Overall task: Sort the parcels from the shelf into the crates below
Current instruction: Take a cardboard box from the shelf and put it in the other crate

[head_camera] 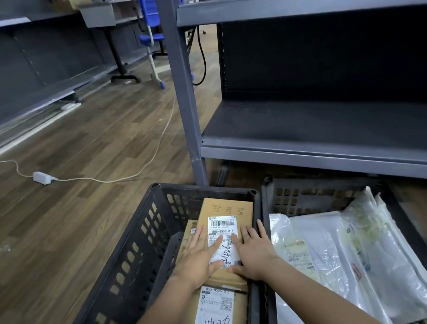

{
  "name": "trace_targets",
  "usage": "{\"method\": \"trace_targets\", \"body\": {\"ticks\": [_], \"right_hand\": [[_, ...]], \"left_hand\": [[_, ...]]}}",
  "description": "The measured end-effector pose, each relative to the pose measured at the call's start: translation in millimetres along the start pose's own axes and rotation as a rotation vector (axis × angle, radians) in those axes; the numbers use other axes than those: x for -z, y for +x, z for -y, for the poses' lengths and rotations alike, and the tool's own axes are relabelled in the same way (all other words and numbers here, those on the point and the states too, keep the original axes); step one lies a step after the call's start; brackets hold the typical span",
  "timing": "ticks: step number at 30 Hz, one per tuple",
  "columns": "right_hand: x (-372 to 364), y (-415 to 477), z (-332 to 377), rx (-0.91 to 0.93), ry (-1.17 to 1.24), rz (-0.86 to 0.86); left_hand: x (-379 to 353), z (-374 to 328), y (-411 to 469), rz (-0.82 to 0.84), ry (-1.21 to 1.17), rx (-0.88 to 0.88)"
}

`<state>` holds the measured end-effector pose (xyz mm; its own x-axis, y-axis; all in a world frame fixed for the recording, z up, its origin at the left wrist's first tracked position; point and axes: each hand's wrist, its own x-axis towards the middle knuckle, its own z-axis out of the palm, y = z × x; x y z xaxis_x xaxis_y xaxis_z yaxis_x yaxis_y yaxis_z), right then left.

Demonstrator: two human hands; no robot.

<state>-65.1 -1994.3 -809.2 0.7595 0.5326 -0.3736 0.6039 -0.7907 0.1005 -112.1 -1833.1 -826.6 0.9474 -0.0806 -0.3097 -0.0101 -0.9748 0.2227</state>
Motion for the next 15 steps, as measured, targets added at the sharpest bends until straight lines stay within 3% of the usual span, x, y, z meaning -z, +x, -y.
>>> {"method": "trace_targets", "body": {"ticks": [6,9,15], "right_hand": [[2,-1,-3,0.006,0.021,0.01],[16,-11,-8,-0.017,0.124,-0.063],[116,-62,-22,-0.027,0.304,-0.183]], "left_hand": [[11,0,4,0.018,0.031,0.025],[29,-12,1,0.026,0.006,0.062],[123,-41,-34,-0.073,-0.108,0.114]]}}
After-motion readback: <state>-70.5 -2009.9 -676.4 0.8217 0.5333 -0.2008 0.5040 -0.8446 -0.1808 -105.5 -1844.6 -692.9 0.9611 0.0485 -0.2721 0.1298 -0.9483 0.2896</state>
